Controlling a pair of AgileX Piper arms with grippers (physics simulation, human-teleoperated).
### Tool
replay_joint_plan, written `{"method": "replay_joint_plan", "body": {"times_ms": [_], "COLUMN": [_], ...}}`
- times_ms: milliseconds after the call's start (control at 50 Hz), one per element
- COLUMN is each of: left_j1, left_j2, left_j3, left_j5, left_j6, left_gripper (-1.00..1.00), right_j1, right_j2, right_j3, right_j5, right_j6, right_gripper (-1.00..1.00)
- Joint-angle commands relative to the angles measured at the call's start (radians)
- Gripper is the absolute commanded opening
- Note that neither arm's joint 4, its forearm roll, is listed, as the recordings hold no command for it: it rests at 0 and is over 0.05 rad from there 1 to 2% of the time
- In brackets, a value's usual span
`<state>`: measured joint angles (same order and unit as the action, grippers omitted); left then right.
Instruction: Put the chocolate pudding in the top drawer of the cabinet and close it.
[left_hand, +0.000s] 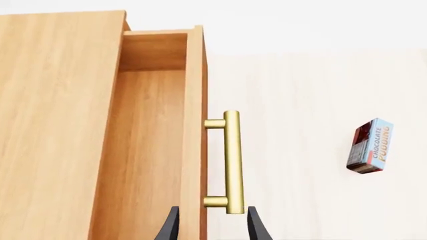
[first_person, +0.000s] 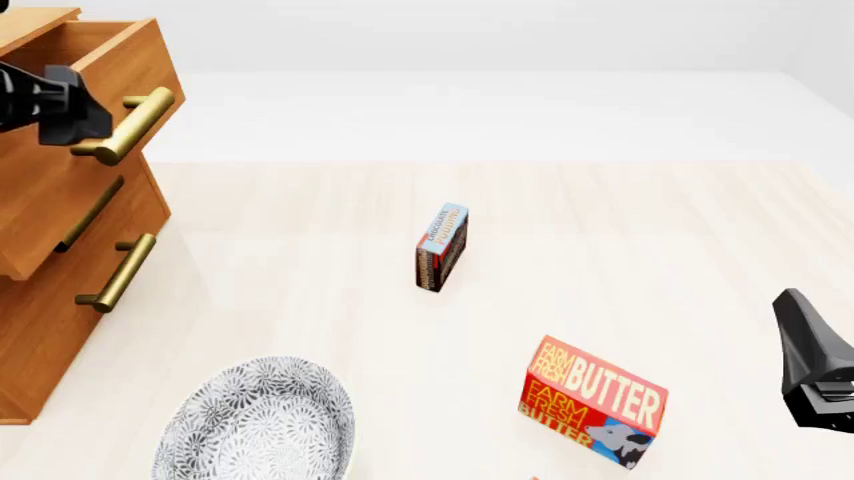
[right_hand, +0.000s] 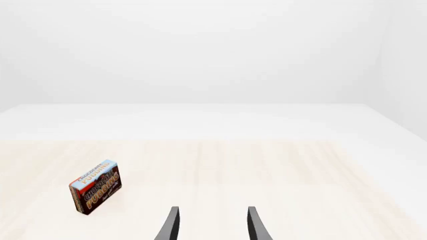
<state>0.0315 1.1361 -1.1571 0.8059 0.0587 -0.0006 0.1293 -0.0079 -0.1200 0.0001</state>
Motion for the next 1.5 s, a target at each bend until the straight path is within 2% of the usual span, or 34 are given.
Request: {"method": "replay_joint_plan", "body": {"times_ms": [20, 320, 1500], "left_j1": [-0.001, -0.07, -0.199], "left_j2": [0.003, 0.015, 0.014], "left_j3": [0.018, 0.036, 0.052], "left_j5": [-0.011, -0.025, -0.061], "left_j6": [-0.002, -0.029, -0.085], "left_gripper": [1.0, 1.0, 1.0], "right_j1": [0.0, 0.0, 0.0], "right_j2": [0.0, 0.0, 0.0], "right_j3": [0.0, 0.0, 0.0], "right_j5": [0.0, 0.0, 0.0], "right_j6": [0.0, 0.0, 0.0], "right_gripper": [1.0, 1.0, 1.0]}}
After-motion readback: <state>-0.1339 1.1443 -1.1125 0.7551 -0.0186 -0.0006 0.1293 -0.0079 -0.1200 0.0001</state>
